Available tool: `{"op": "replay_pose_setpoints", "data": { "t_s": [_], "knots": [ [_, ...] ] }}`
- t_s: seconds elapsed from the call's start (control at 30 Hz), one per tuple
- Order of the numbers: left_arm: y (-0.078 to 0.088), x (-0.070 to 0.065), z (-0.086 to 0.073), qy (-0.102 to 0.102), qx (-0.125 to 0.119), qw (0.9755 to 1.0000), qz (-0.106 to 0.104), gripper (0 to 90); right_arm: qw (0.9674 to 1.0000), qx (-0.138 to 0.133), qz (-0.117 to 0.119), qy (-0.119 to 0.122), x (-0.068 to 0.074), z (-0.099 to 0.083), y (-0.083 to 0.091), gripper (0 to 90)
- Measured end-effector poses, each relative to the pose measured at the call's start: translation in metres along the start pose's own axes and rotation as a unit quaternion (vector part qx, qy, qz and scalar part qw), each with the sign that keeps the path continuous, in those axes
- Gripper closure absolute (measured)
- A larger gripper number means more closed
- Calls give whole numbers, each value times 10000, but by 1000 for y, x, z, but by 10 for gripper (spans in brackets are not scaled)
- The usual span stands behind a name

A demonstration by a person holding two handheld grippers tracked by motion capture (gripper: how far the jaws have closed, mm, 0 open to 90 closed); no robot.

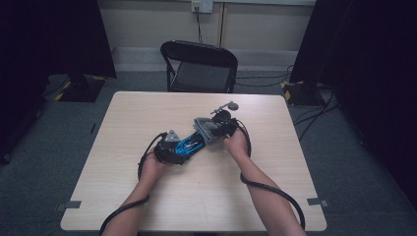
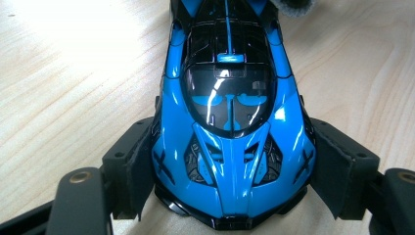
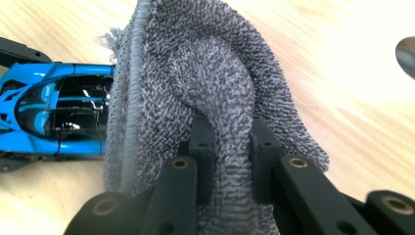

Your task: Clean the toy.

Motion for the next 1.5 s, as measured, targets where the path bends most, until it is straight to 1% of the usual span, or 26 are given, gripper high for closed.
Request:
{"op": "replay_pose_setpoints", "data": {
  "t_s": [0.07,0.17,0.3,0.37,0.5,0.57,0.6,0.67,0.73,0.83,0.9,0.93,0.97,1.0,1.03,1.07,1.1,1.3,1.4,1.5],
  "knots": [
    [0,0,0,0,-1,10000,1,260,10000,-44,64,-22,-2,-2,4,769],
    [0,0,0,-2,-1,10000,0,260,9998,-115,71,114,1,-1,11,768],
    [0,0,0,-3,1,10000,0,260,9992,-123,169,329,14,1,13,767],
    [0,0,0,-2,0,10000,1,260,9986,-173,253,428,25,5,11,767],
    [0,0,0,1,1,10000,-1,260,9968,-156,460,630,50,10,4,766],
    [0,0,0,-1,2,10000,1,260,9957,-97,488,778,62,12,-2,766],
    [0,0,0,-2,2,10000,0,260,9952,-48,488,846,66,12,-4,766],
    [0,0,0,-1,2,10000,1,260,9940,69,396,1022,74,11,-12,765],
    [0,0,0,-18,0,10000,17,260,9937,44,516,990,82,11,-17,765],
    [0,0,0,-12,2,10000,12,260,9916,151,403,1220,90,11,-23,759],
    [0,0,0,-17,4,10000,10,260,9909,120,494,1248,95,12,-26,758],
    [0,0,0,37,-10,10000,9,260,9910,92,554,1217,99,13,-27,755],
    [0,0,0,32,-8,10000,9,260,9908,94,544,1234,100,14,-28,754],
    [0,1,0,-14,-12,10000,59,260,9904,100,579,1251,101,14,-30,753],
    [0,1,0,-11,-14,10000,60,260,9908,102,580,1217,103,13,-32,753],
    [0,0,0,41,-10,10000,19,260,9905,105,589,1236,104,12,-34,752],
    [0,0,0,41,-12,10000,20,260,9902,109,599,1257,104,12,-36,752],
    [0,0,0,46,-9,10000,14,260,9890,117,498,1388,104,10,-37,753],
    [0,0,0,44,-6,10000,14,260,9895,123,477,1362,103,11,-37,754],
    [0,-1,0,45,-5,10000,10,260,9893,120,398,1398,100,11,-35,753]
  ]
}}
Point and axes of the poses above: each handheld gripper's, and its own axes: y roughly backward along the jaws, z roughly out of its top, x roughly to its left, the point moved 10 cm from there along -y, roughly forward along the jaws, and after that the axes turned 13 degrees about z, right-handed, at the moved point
